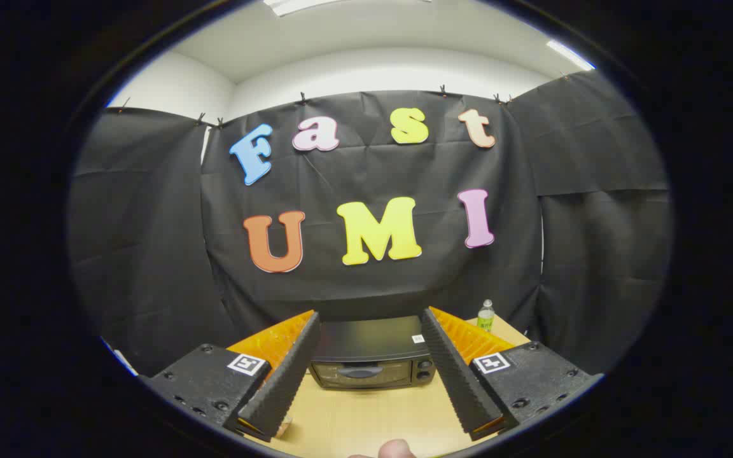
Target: Open the toaster oven, put the food inside, and close the toaster oven door.
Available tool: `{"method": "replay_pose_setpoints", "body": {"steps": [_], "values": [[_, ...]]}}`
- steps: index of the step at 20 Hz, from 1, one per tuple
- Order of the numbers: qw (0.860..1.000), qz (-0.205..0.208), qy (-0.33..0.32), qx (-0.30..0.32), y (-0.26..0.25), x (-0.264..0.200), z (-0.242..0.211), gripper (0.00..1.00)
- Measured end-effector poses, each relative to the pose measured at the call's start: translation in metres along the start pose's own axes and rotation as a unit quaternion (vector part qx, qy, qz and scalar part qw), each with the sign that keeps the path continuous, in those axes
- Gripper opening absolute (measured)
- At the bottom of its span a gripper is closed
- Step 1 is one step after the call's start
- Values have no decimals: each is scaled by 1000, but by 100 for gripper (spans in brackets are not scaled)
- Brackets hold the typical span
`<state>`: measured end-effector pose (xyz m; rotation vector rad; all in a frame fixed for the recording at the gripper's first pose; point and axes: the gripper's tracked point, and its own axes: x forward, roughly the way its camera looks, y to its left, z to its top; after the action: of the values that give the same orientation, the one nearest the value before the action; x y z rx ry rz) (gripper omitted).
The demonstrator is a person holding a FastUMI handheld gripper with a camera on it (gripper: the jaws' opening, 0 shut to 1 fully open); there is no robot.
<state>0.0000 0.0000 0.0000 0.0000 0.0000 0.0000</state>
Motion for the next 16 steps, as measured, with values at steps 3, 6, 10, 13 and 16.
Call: {"method": "replay_pose_setpoints", "body": {"steps": [3,6,10,13,16], "values": [[1000,0,2,1,0,2,-2,100],[1000,-4,1,4,-1,1,0,100],[1000,-4,1,3,-1,2,0,100],[1000,-5,1,4,-2,1,-1,100],[1000,-7,5,8,-4,1,-3,100]]}}
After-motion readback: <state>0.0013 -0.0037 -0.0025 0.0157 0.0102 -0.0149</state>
